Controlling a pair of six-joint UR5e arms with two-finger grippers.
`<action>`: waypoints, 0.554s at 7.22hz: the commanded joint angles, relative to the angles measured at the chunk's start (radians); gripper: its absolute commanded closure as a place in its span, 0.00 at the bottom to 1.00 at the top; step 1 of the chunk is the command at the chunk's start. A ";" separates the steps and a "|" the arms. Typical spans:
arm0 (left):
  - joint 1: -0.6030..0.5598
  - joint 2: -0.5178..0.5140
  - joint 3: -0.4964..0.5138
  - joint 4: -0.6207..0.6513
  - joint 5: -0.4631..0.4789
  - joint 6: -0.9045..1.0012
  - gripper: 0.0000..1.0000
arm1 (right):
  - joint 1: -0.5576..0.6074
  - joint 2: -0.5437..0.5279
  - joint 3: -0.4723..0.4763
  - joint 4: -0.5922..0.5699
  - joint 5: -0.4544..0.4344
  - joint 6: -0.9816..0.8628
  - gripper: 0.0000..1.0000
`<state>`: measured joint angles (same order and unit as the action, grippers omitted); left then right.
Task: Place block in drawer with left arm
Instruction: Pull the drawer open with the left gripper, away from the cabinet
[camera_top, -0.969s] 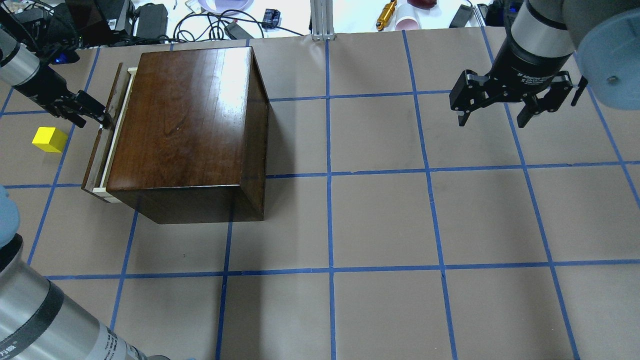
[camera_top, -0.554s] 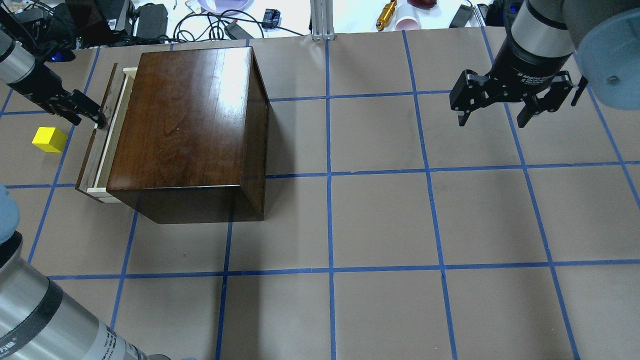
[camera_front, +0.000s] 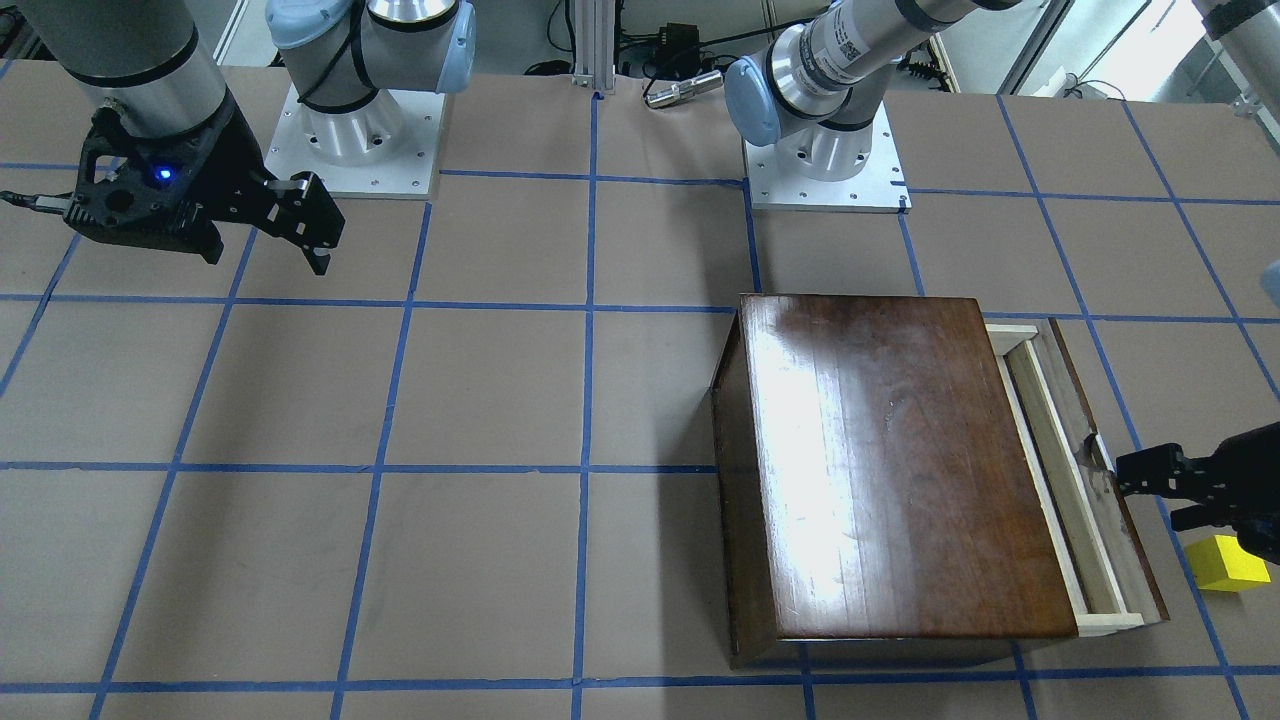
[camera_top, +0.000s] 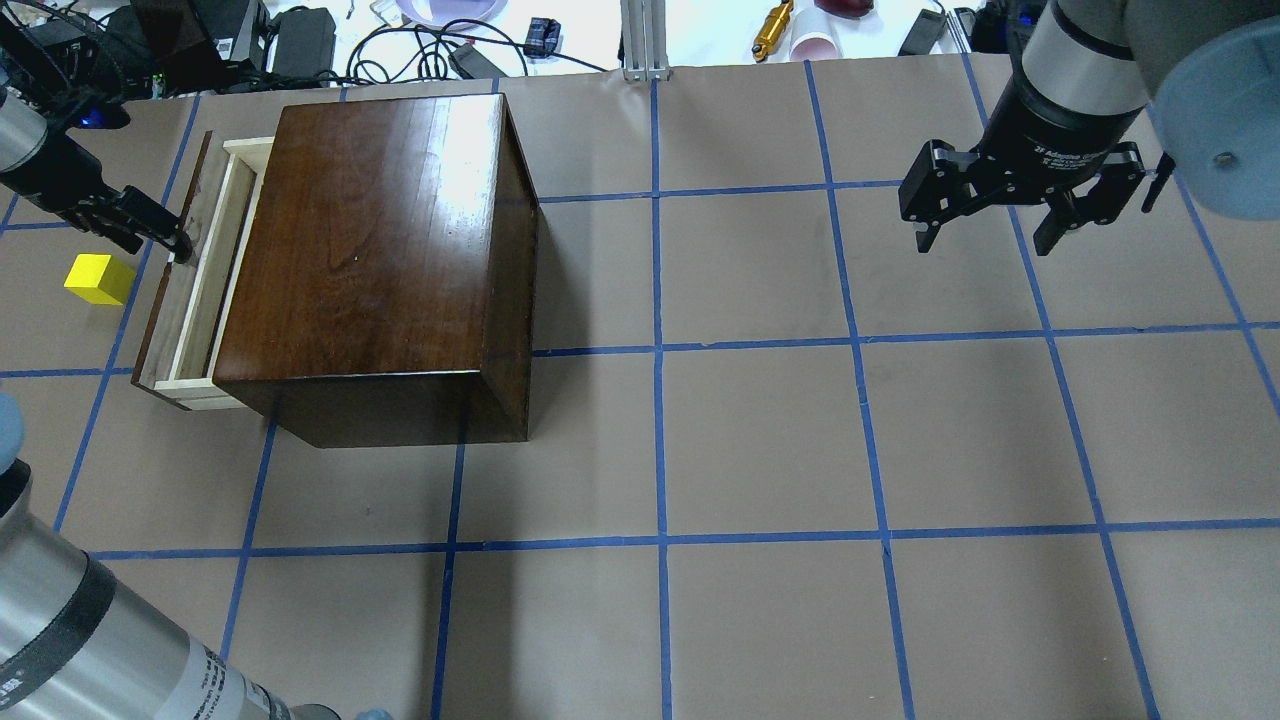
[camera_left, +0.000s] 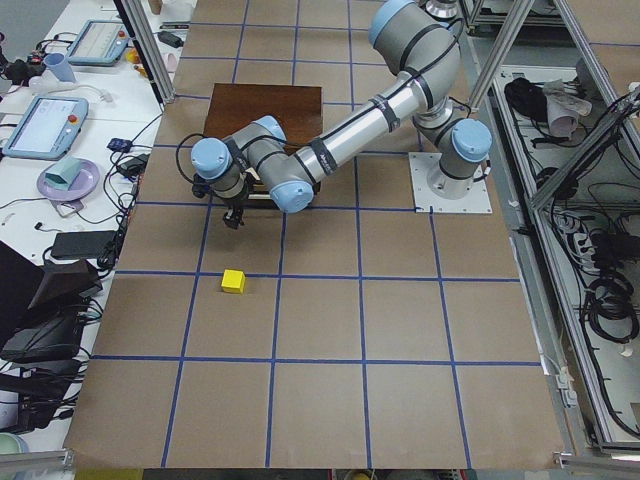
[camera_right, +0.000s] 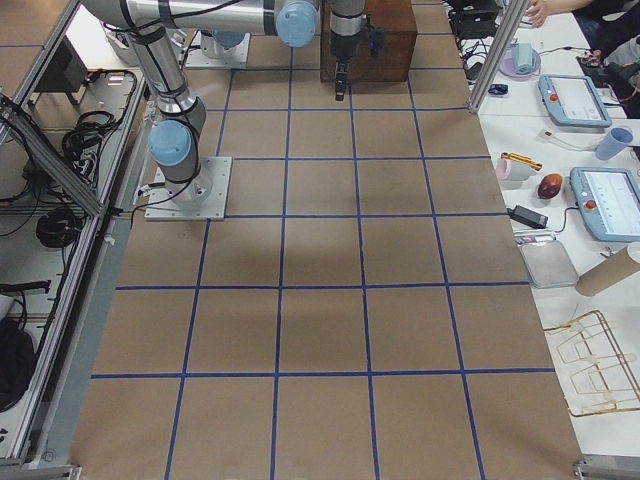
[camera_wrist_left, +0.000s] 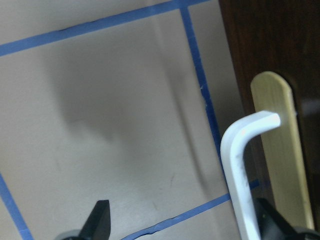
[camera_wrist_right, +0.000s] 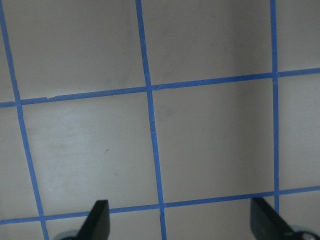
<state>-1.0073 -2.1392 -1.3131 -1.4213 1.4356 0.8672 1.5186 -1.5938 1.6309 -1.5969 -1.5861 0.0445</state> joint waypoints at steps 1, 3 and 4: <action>0.004 -0.001 0.000 0.015 0.011 0.031 0.01 | 0.000 0.000 0.000 0.000 0.000 0.000 0.00; 0.006 -0.010 0.000 0.036 0.011 0.065 0.01 | -0.001 0.000 0.000 0.000 0.000 0.000 0.00; 0.010 -0.013 0.006 0.041 0.012 0.072 0.01 | 0.000 0.000 0.000 0.000 0.000 0.000 0.00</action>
<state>-1.0012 -2.1469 -1.3112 -1.3890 1.4466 0.9232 1.5183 -1.5938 1.6306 -1.5969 -1.5861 0.0445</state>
